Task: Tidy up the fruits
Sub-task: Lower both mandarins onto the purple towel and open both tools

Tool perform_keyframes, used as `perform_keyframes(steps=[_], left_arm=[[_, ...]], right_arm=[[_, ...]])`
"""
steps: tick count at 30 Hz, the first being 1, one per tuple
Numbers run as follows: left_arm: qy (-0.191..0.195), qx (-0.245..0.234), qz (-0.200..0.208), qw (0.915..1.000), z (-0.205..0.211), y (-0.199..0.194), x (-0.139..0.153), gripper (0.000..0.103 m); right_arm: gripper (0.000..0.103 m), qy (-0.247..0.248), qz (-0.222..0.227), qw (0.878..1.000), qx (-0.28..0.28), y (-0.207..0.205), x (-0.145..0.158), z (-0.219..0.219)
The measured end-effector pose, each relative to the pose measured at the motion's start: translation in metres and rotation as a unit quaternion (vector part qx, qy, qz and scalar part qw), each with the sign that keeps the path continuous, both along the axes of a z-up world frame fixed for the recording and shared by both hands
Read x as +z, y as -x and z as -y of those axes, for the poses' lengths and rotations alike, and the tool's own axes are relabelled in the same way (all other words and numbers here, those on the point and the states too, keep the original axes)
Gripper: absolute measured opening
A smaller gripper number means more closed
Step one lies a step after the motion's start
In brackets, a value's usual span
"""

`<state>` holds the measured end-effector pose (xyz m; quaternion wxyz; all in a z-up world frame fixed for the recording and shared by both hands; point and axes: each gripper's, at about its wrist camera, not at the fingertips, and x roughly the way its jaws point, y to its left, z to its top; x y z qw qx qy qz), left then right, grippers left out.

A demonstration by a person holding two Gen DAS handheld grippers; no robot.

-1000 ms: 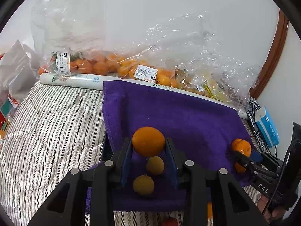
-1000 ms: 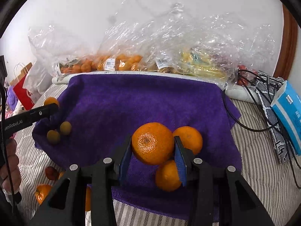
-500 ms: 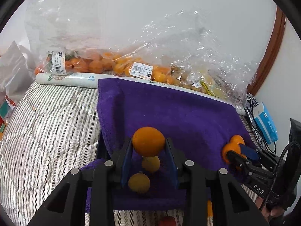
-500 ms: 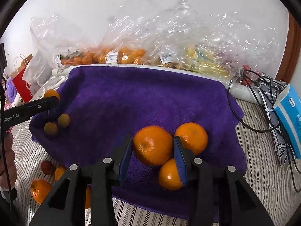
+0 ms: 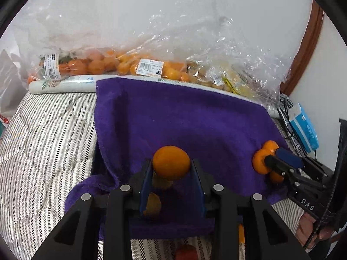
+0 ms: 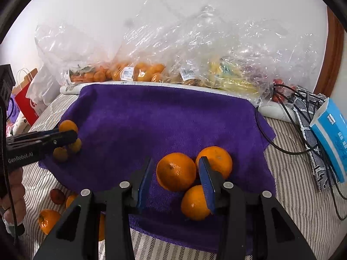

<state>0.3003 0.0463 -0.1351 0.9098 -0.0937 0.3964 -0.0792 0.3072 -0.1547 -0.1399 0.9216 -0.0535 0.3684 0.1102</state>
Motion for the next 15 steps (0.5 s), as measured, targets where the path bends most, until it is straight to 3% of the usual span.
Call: perform_keyframes(steps=[8, 15], left_arm=[[-0.001, -0.006, -0.002, 1.0000, 0.001, 0.000, 0.001, 0.033], [0.003, -0.010, 0.015, 0.9998, 0.003, 0.007, 0.012, 0.046]], right_arm=[[0.043, 0.003, 0.010, 1.000, -0.003, 0.003, 0.001, -0.001], [0.043, 0.008, 0.025, 1.000, -0.006, 0.008, 0.004, -0.002]])
